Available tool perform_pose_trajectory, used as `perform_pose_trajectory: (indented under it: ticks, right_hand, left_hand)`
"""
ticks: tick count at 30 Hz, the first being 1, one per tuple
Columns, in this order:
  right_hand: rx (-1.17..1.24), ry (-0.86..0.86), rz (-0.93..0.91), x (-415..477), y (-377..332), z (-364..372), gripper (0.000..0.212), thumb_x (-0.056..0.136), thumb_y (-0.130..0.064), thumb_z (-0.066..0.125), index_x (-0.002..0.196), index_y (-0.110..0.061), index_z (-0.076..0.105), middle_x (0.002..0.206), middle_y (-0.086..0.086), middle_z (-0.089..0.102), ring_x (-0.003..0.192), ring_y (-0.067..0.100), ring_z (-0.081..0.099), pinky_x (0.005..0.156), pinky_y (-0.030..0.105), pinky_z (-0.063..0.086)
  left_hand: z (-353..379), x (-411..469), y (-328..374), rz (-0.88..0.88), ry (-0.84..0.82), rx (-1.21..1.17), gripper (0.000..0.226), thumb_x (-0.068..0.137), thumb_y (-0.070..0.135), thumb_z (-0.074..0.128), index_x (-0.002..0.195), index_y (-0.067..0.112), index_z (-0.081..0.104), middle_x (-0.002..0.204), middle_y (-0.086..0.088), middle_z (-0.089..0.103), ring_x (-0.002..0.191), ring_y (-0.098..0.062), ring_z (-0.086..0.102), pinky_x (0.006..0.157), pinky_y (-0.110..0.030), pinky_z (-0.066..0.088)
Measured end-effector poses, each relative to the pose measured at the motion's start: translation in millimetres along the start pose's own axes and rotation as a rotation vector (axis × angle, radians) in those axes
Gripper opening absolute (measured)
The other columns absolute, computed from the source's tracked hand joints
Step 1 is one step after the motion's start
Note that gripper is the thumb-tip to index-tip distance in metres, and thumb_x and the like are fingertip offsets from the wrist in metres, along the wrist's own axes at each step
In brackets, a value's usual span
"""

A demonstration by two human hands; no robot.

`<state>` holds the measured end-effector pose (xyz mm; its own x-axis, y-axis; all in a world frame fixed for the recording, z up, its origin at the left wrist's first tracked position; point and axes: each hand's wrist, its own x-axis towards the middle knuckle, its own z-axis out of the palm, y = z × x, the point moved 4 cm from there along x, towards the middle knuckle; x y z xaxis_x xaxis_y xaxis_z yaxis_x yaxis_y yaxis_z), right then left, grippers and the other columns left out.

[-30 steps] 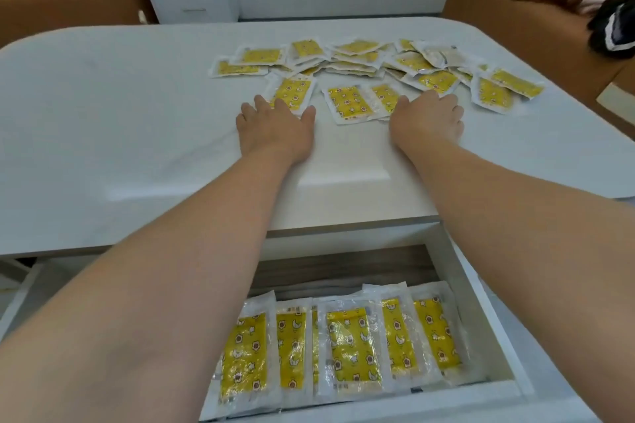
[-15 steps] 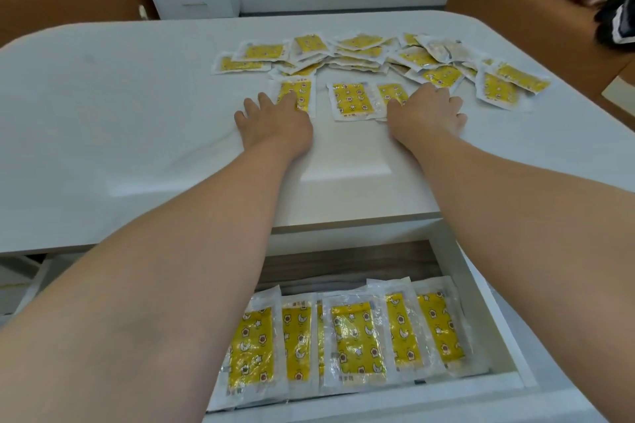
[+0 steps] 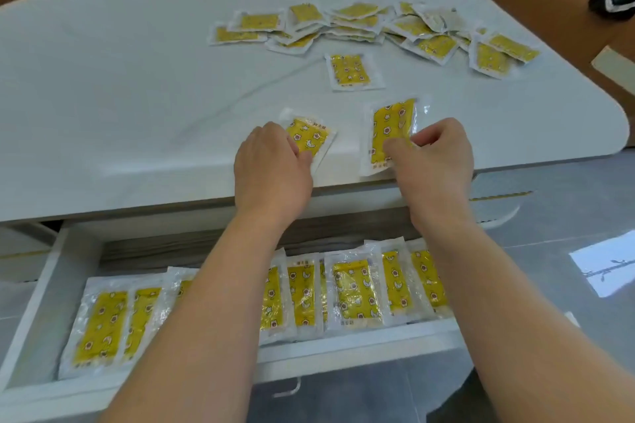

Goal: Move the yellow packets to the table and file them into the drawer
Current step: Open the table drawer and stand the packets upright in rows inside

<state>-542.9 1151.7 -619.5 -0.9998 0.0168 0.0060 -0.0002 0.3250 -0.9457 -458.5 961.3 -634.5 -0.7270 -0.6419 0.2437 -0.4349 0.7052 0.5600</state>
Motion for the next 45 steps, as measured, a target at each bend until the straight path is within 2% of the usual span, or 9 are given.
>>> perform_pose_trajectory:
  ticks: [8,14,22,24,28,35,38,41,45]
  right_hand:
    - [0.139,-0.091,-0.099,-39,14,2,0.037,0.082,-0.009,0.076,0.105,-0.029,0.055,0.101,-0.016,0.059,0.076,-0.013,0.059,0.062,0.008,0.045]
    - [0.171,-0.225,-0.104,-32,18,11,0.035,0.084,-0.007,0.072,0.103,-0.035,0.076,0.11,-0.019,0.072,0.111,0.0,0.065,0.1,0.03,0.055]
    - [0.097,-0.25,-0.226,-29,20,8,0.016,0.094,-0.022,0.07,0.105,-0.03,0.079,0.105,-0.021,0.075,0.11,-0.008,0.063,0.105,0.027,0.05]
    - [0.084,-0.272,-0.243,-27,19,7,0.016,0.093,-0.02,0.071,0.103,-0.03,0.078,0.106,-0.021,0.074,0.114,-0.004,0.063,0.106,0.029,0.05]
    - [-0.009,-0.333,-0.305,-31,8,7,0.029,0.088,-0.009,0.073,0.104,-0.033,0.073,0.109,-0.019,0.071,0.106,-0.003,0.066,0.088,0.026,0.059]
    - [-0.208,-0.81,-0.388,-79,-5,42,0.072,0.079,-0.006,0.07,0.131,-0.053,0.054,0.113,-0.024,0.064,0.087,0.013,0.071,0.068,0.036,0.063]
    - [-0.434,-0.986,-0.399,-93,5,59,0.067,0.081,-0.011,0.068,0.131,-0.052,0.053,0.118,-0.025,0.06,0.072,0.008,0.07,0.058,0.026,0.059]
    - [-0.549,-1.013,-0.358,-99,9,69,0.047,0.085,-0.014,0.068,0.12,-0.045,0.058,0.09,-0.017,0.058,0.052,-0.006,0.057,0.042,0.012,0.041]
    - [-0.652,-0.987,-0.347,-108,5,81,0.044,0.085,-0.018,0.066,0.116,-0.048,0.055,0.092,-0.012,0.063,0.064,0.008,0.066,0.052,0.026,0.057]
  left_hand:
    - [-19,-21,-4,0.037,0.003,-0.244,0.029,0.089,0.021,0.069,0.103,0.03,0.045,0.109,0.01,0.051,0.098,-0.013,0.054,0.077,-0.031,0.045]
    - [-38,-51,-19,-0.136,-0.139,-0.765,0.032,0.09,0.012,0.073,0.1,0.035,0.053,0.108,0.015,0.066,0.094,-0.001,0.069,0.076,-0.026,0.058]
    - [-33,-68,-31,-0.185,-0.497,-0.51,0.014,0.083,0.019,0.081,0.083,0.025,0.068,0.081,0.006,0.068,0.061,-0.003,0.061,0.048,-0.016,0.045]
    - [-38,-71,-34,-0.138,-0.571,-0.428,0.017,0.082,0.015,0.082,0.081,0.023,0.066,0.086,0.004,0.07,0.067,-0.013,0.066,0.055,-0.022,0.054]
    - [-47,-74,-50,-0.135,-0.697,-0.31,0.029,0.082,0.005,0.079,0.087,0.03,0.067,0.088,0.002,0.071,0.083,-0.037,0.067,0.076,-0.05,0.06]
    - [-59,-64,-84,-0.231,-0.823,-0.102,0.064,0.078,-0.002,0.076,0.104,0.054,0.061,0.087,0.008,0.064,0.066,-0.005,0.065,0.057,-0.024,0.054]
    - [-59,-64,-98,-0.259,-0.861,-0.025,0.071,0.073,-0.002,0.076,0.108,0.057,0.059,0.108,0.011,0.066,0.094,-0.014,0.067,0.079,-0.039,0.061]
    - [-61,-62,-111,-0.254,-0.858,0.056,0.058,0.081,0.005,0.074,0.115,0.051,0.064,0.119,0.012,0.061,0.103,-0.014,0.062,0.083,-0.034,0.057]
    - [-82,-53,-140,-0.285,-0.798,0.152,0.038,0.09,0.014,0.071,0.112,0.045,0.068,0.113,0.012,0.061,0.1,-0.012,0.061,0.078,-0.031,0.051]
